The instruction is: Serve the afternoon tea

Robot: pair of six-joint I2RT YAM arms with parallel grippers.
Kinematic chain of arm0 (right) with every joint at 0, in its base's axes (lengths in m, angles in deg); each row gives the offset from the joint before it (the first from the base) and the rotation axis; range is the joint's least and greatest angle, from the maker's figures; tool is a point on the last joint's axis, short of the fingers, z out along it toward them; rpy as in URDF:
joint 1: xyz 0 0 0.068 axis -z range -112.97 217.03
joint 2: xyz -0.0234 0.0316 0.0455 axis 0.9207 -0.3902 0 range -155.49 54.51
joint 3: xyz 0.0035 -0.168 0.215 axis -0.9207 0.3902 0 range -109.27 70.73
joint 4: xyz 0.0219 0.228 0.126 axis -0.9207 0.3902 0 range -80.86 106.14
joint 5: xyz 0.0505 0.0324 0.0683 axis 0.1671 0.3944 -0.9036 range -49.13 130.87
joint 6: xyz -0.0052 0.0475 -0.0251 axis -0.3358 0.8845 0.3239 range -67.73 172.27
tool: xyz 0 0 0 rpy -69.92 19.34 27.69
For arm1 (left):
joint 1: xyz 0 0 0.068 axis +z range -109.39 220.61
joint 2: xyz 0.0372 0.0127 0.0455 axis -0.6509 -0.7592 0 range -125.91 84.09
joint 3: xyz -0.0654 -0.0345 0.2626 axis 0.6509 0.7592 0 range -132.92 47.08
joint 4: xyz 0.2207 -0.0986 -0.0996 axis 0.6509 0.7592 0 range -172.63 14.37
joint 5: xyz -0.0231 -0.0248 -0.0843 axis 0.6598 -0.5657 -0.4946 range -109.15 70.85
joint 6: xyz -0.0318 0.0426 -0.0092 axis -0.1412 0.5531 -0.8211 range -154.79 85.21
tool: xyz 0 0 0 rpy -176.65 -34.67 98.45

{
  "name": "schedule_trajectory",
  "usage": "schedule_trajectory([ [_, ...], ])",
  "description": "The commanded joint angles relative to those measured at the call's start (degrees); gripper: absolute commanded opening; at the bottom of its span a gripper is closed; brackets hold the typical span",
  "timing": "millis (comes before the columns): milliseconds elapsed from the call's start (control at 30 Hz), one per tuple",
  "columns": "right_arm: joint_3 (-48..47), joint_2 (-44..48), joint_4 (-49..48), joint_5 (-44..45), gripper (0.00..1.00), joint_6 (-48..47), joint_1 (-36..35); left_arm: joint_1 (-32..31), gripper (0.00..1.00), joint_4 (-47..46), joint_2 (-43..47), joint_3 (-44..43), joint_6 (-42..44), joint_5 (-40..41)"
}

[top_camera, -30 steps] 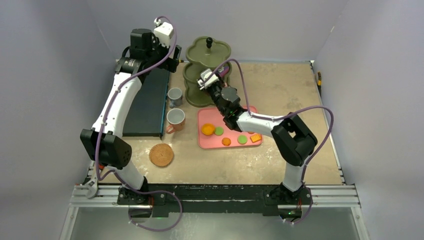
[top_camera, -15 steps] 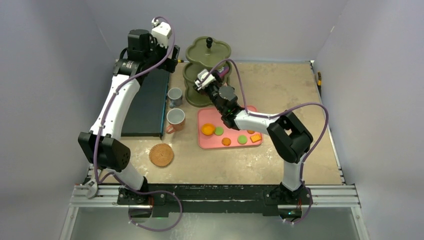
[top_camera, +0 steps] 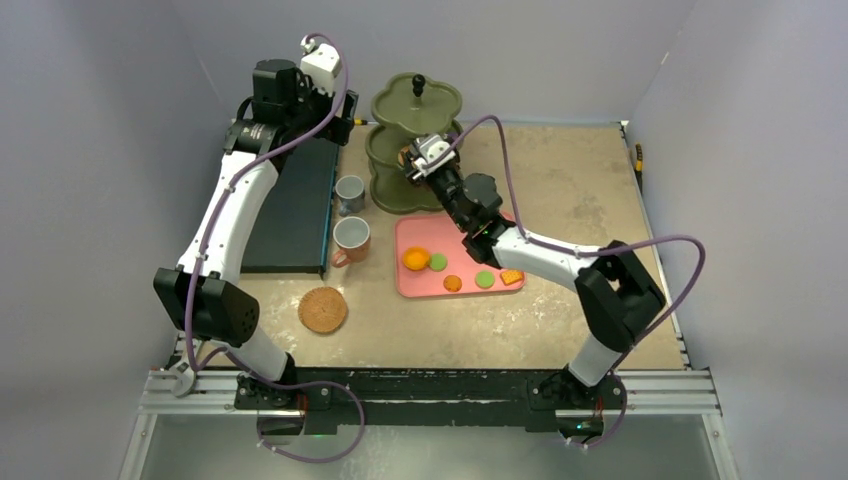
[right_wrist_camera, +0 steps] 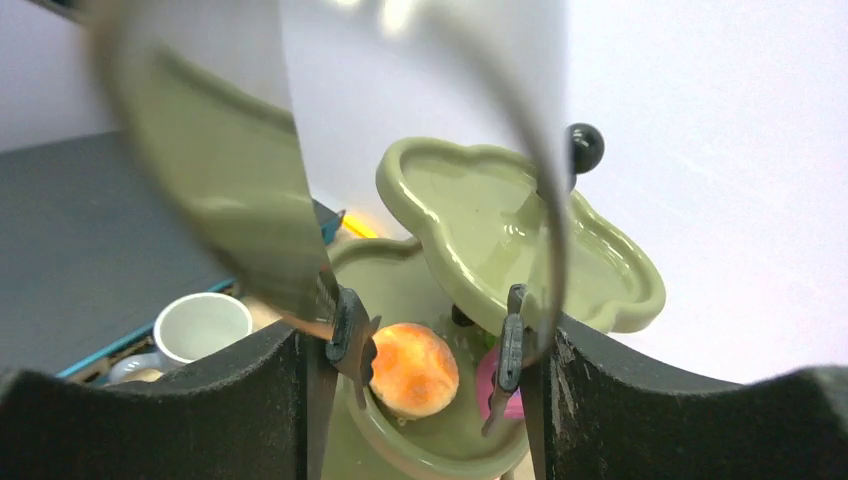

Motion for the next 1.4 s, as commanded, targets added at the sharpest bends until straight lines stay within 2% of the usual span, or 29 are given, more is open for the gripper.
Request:
schedule_trajectory([
  [0,2.9,6.2,-1.5,-2.9,0.63,4.7,-0.4,0.5,0.99,-1.9,2.3,-0.2,1.0,-0.7],
  [333,17.6,18.2,3.8,-5.1,0.62,13.0,-4.2,0.6,0.99,-1.0,2.2,-0.6,1.1,-0.9],
  [533,23.3,20.9,4.5,-5.5,0.62,17.3,-5.4,0.6,0.99,-0.3,2.3,-1.3,1.2,-0.8],
  [967,28.8,21.0,7.2,-8.1,0.63,21.0,-6.5,0.6,0.99,-0.1,2.4,-1.6,1.0,-0.9],
  [1367,28.2,13.4,3.8,-9.1,0.66,21.3,-6.6,0.6,0.99,0.2,2.4,-2.3,1.3,-0.7],
])
